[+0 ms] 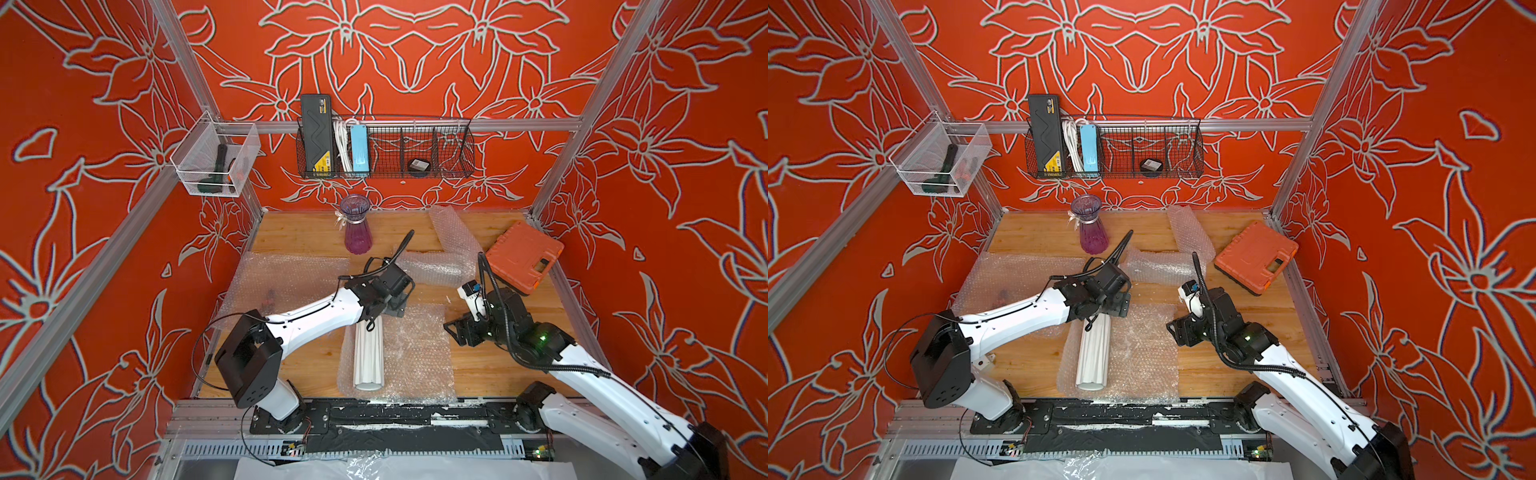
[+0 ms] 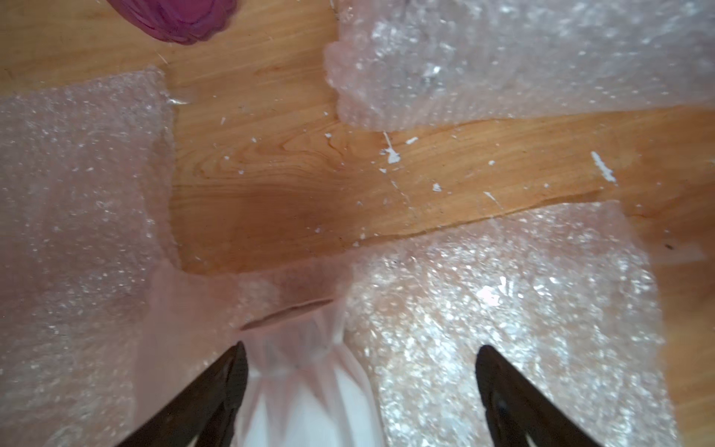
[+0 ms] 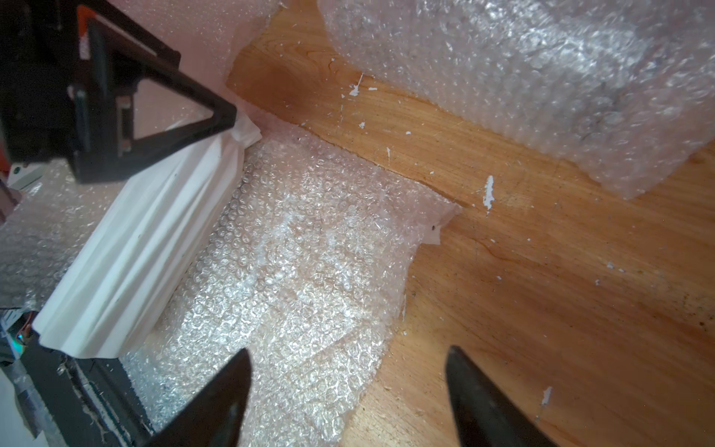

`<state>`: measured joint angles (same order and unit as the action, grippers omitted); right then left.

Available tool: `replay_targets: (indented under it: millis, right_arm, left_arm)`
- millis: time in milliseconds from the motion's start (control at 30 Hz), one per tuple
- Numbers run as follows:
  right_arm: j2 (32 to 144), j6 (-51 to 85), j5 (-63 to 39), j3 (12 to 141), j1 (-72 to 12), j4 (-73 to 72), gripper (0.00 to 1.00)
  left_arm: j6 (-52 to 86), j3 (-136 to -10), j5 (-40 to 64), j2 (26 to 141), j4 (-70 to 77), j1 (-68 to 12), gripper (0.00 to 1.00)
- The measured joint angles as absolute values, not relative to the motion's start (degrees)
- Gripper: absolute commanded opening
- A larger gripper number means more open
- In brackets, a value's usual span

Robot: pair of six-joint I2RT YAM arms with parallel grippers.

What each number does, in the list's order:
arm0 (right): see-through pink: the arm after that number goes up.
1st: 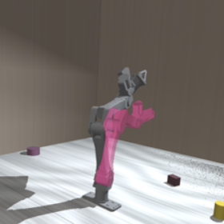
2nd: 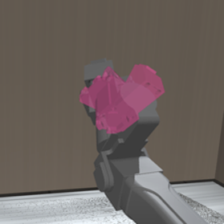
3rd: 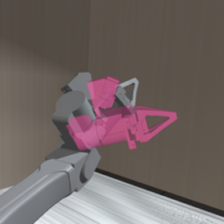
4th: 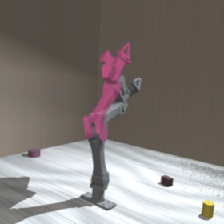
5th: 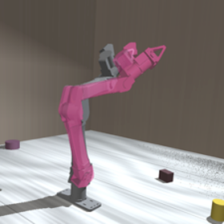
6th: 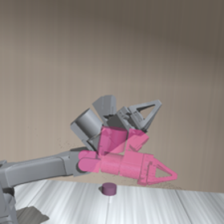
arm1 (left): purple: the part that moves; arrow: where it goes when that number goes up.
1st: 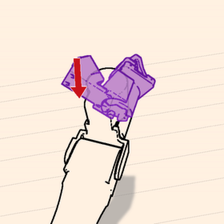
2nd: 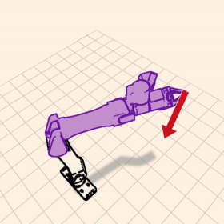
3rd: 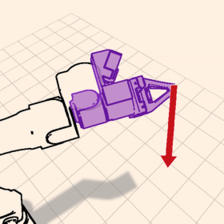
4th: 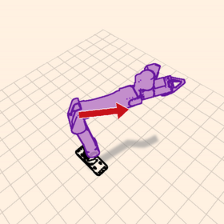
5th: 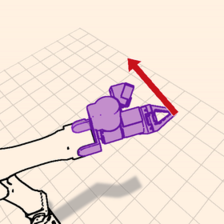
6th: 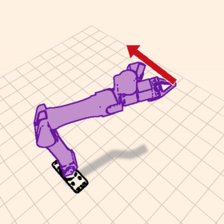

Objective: Unwrap the vase from the bubble wrap
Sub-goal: Unwrap the bubble wrap at the center of the board, then pick up the vase from the bubble wrap.

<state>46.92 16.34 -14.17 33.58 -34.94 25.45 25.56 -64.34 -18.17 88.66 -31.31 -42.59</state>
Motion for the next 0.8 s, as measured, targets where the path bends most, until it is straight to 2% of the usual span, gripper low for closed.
replay_targets:
  millis: [33, 567, 800]
  right_arm:
    - [46.61, 15.90, -14.22, 33.50, -34.94, 25.34, 0.98]
    - [47.40, 12.10, -15.07, 31.44, -35.16, 21.12, 0.98]
    - [47.33, 10.74, -15.11, 30.94, -35.16, 19.25, 0.98]
  left_arm:
    - [25.30, -64.34, -17.67, 88.66, -31.38, -41.71, 0.99]
    - [27.49, -58.04, -10.44, 89.08, -30.98, -39.27, 0.99]
    - [26.68, -58.17, -9.61, 95.59, -29.41, -36.14, 0.99]
